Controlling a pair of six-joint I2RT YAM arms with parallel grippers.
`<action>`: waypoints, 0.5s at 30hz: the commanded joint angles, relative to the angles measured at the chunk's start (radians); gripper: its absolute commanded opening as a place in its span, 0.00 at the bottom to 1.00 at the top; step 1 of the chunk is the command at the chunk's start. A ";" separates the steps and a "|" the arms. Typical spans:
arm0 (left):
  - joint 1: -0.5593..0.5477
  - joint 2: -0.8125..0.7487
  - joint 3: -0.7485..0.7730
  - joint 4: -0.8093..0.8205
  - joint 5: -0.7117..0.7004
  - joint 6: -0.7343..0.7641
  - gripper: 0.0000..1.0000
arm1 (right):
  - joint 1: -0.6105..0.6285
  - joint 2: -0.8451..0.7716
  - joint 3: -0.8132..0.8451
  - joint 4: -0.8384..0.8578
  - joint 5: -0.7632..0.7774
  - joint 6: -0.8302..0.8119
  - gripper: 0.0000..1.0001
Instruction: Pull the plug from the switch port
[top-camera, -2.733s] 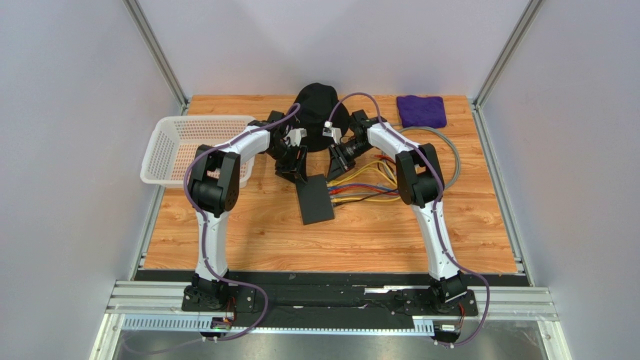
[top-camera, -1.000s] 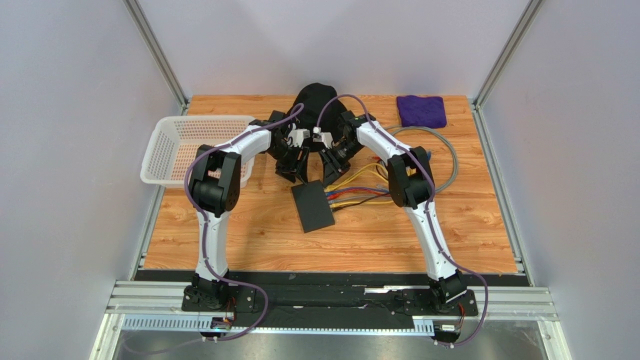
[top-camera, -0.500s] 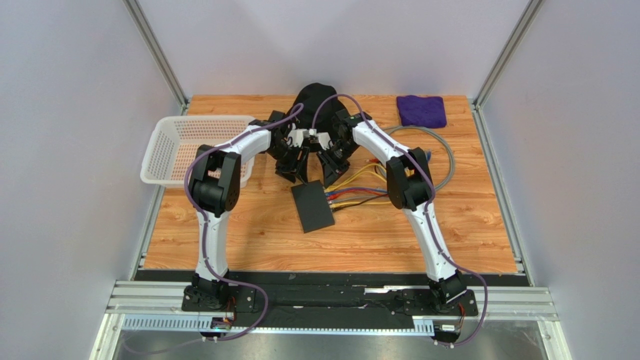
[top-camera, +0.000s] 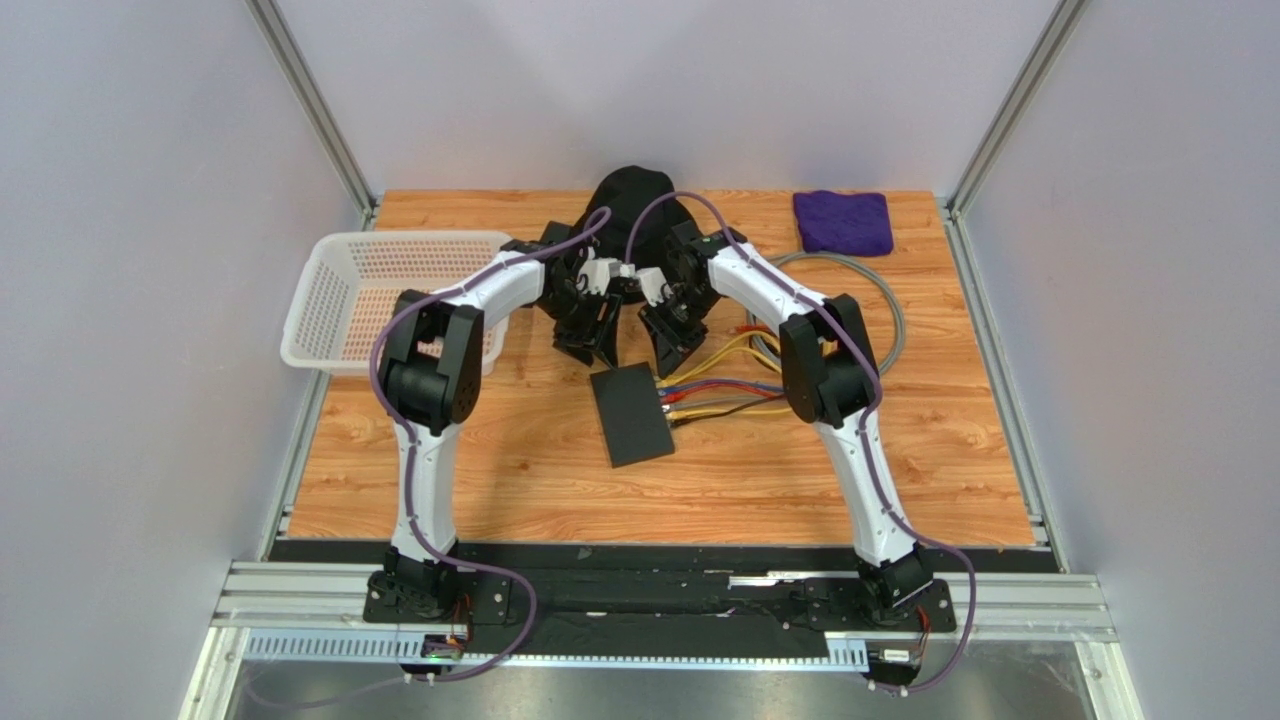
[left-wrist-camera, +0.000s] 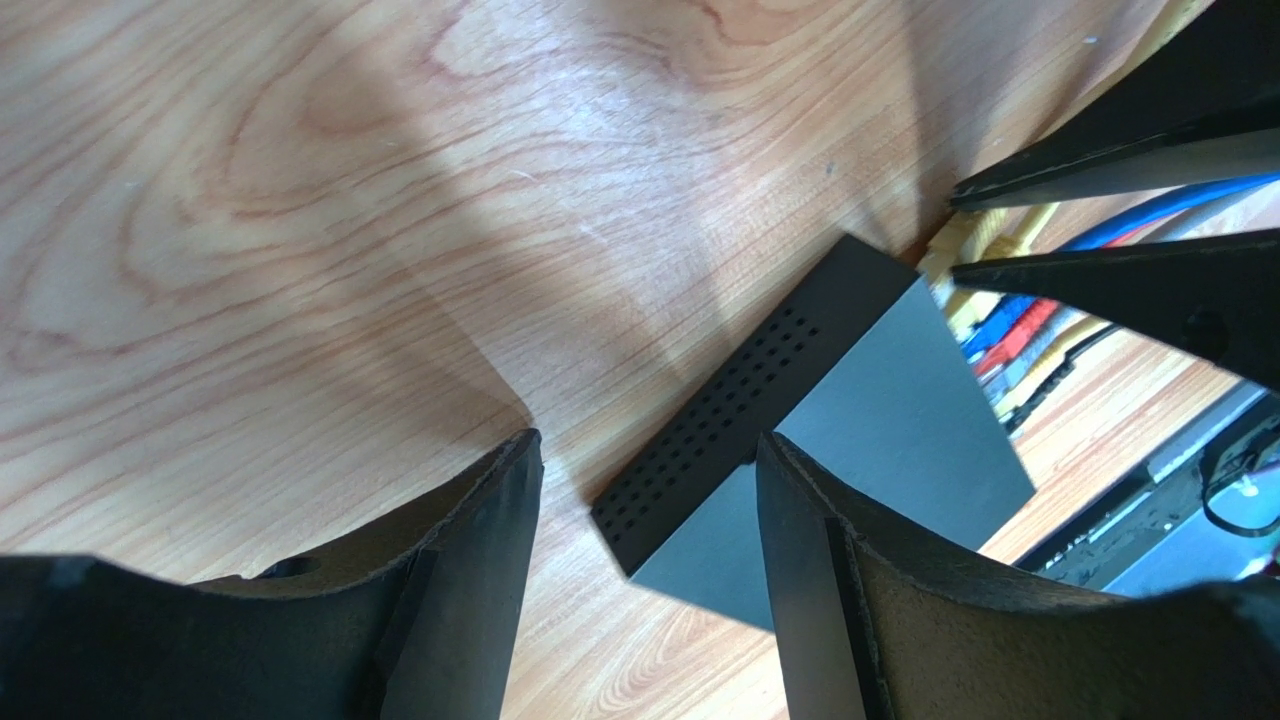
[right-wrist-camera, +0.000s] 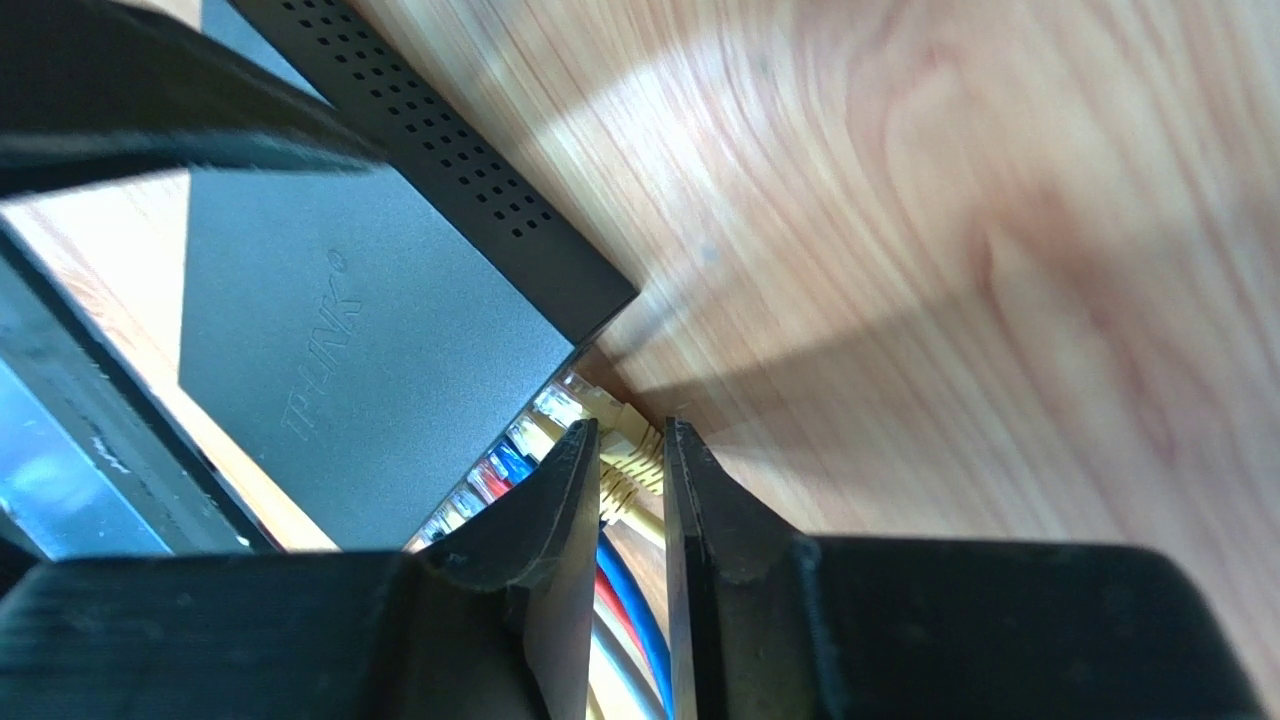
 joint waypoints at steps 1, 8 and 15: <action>-0.014 -0.033 -0.013 0.004 -0.074 0.038 0.64 | -0.027 0.057 -0.123 -0.002 0.374 -0.040 0.19; 0.008 -0.189 -0.012 0.011 -0.110 -0.031 0.73 | -0.086 -0.042 -0.273 0.019 0.358 0.054 0.16; 0.003 -0.237 -0.192 0.090 0.146 -0.055 0.73 | -0.121 -0.248 -0.378 0.070 0.051 0.143 0.26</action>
